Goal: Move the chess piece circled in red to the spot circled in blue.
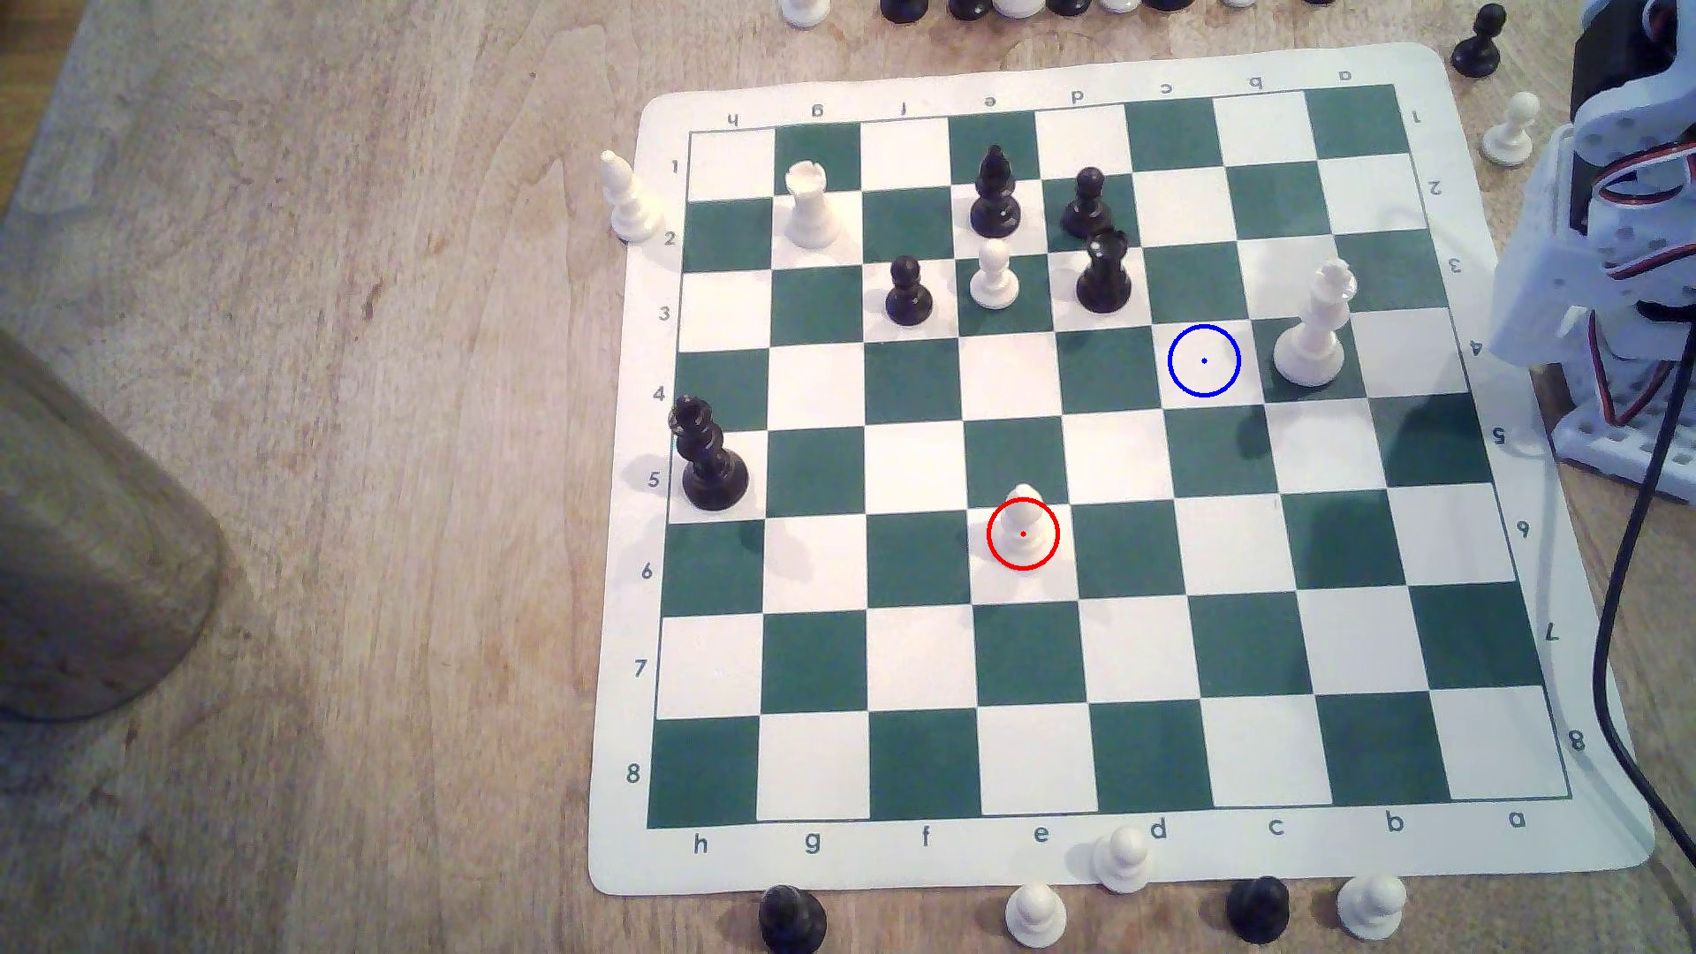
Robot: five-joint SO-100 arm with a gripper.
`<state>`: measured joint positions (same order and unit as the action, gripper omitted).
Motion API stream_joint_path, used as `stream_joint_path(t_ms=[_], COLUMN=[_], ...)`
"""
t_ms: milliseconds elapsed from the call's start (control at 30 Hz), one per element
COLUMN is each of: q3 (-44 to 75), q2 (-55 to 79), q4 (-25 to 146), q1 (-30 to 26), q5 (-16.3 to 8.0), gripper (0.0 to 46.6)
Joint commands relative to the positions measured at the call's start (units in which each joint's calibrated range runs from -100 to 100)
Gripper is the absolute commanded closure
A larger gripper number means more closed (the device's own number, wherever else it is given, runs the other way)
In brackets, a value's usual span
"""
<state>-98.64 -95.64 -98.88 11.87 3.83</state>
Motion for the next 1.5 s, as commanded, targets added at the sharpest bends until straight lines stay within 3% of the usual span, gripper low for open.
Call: stream_joint_path(t_ms=[0, 233, 400, 500, 700, 967, 1100, 1133, 1400, 1467], q3=[-1.26, -1.26, 2.27, 2.54, 14.06, 19.32, 31.1, 34.55, 35.82, 35.73], q2=[-0.11, -0.2, -0.11, -0.11, -0.03, -0.03, 0.06, 0.06, 0.06, 0.82], q4=[5.68, 20.83, 47.21, 50.07, 90.45, 112.73, 136.89, 142.7, 152.86, 155.97], q1=[-4.17, -11.52, -15.59, -16.14, -16.76, -16.76, -16.76, -16.61, -20.36, -23.49], q5=[0.05, -0.29, -0.34, -0.34, -0.39, -0.39, -0.44, -1.37, -1.22, -0.88], gripper=[46.4, 46.4, 46.4, 46.4, 46.4, 46.4, 46.1, 46.0, 45.9, 45.7])
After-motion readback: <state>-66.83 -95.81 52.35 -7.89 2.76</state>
